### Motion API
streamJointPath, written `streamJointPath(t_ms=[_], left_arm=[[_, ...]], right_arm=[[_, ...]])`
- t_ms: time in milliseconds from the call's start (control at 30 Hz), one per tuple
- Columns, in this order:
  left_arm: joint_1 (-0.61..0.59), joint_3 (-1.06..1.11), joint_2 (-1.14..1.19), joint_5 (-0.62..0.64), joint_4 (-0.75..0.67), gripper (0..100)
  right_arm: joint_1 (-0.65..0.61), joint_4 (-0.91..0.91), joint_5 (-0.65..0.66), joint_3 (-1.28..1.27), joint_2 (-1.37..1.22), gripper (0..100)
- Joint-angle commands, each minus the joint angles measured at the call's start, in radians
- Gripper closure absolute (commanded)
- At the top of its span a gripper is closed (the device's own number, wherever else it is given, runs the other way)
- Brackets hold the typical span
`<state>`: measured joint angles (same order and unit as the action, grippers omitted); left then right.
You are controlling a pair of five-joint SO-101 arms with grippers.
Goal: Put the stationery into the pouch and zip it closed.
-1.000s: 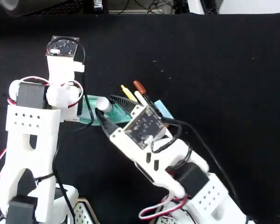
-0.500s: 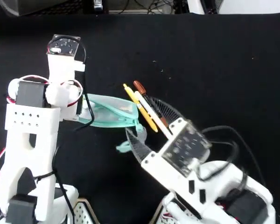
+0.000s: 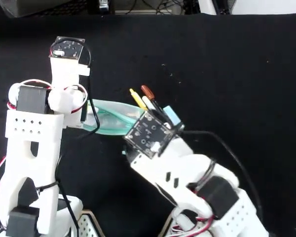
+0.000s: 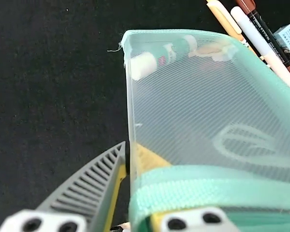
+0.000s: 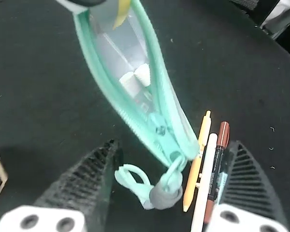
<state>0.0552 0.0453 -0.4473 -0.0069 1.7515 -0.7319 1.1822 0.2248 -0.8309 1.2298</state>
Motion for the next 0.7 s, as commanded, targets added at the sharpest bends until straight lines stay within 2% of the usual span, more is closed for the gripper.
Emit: streamJointPath(t_ms=[0, 67, 167, 200, 233, 333, 600, 667], left_arm=[[-0.001, -0.039, -0.006, -0.006, 0.009, 97], [-0.001, -0.039, -0.006, -0.006, 0.009, 97], [-0.001, -0.039, -0.006, -0.008, 0.009, 97], [-0.001, -0.038, -0.006, -0.008, 0.009, 97], [-0.001, -0.031, -0.006, -0.008, 0.009, 97], [-0.001, -0.013, -0.008, -0.008, 0.009, 97], [-0.001, -0.018, -0.143, -0.008, 0.009, 96], [-0.001, -0.012, -0.221, -0.008, 0.011, 92]], right_arm=[[-0.003, -0.101, -0.002, -0.044, -0.007, 67.8], [-0.003, -0.175, -0.002, -0.076, -0.01, 74.7], [-0.003, -0.265, 0.011, -0.084, -0.041, 96.0], [-0.005, -0.293, 0.054, -0.082, -0.047, 99.2], [-0.003, -0.302, 0.112, -0.082, -0.054, 96.9], [-0.003, -0.287, 0.204, -0.056, -0.062, 98.4], [-0.003, -0.074, 0.216, 0.196, -0.064, 98.7], [-0.003, -0.052, 0.213, 0.237, -0.065, 98.7]])
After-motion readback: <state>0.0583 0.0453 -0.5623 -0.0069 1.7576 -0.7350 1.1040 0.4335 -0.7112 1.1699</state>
